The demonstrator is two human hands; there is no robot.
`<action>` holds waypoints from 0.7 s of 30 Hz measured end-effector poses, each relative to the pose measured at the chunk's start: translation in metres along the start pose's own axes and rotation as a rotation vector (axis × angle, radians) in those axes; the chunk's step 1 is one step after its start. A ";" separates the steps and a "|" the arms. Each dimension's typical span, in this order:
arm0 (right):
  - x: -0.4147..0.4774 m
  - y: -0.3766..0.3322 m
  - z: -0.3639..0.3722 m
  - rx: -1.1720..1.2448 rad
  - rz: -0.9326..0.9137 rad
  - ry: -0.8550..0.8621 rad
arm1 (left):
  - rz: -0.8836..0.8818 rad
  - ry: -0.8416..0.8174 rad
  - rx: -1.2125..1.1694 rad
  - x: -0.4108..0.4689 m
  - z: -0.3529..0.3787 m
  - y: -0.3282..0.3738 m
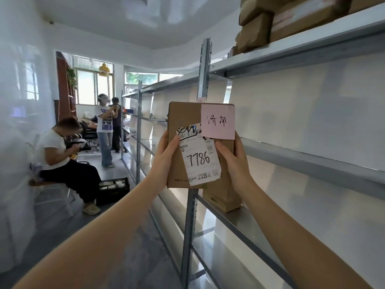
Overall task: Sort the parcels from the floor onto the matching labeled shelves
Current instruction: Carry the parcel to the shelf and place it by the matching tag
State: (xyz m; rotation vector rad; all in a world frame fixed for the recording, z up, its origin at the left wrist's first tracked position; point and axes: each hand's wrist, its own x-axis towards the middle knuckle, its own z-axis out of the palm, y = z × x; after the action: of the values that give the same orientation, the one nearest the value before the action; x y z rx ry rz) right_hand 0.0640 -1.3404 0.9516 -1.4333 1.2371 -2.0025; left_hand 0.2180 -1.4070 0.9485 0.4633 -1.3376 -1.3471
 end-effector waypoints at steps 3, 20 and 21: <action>0.044 0.023 0.014 -0.002 -0.014 0.021 | 0.010 -0.038 -0.001 0.053 -0.011 -0.009; 0.207 0.123 0.023 -0.122 -0.027 0.248 | -0.055 -0.301 -0.090 0.269 -0.017 -0.097; 0.214 0.130 0.021 -0.127 -0.028 0.265 | -0.070 -0.323 -0.095 0.281 -0.015 -0.105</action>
State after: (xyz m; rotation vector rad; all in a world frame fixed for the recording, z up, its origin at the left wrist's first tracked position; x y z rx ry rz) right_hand -0.0268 -1.5746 0.9662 -1.2760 1.4852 -2.2236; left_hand 0.1042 -1.6841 0.9687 0.2347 -1.5213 -1.5854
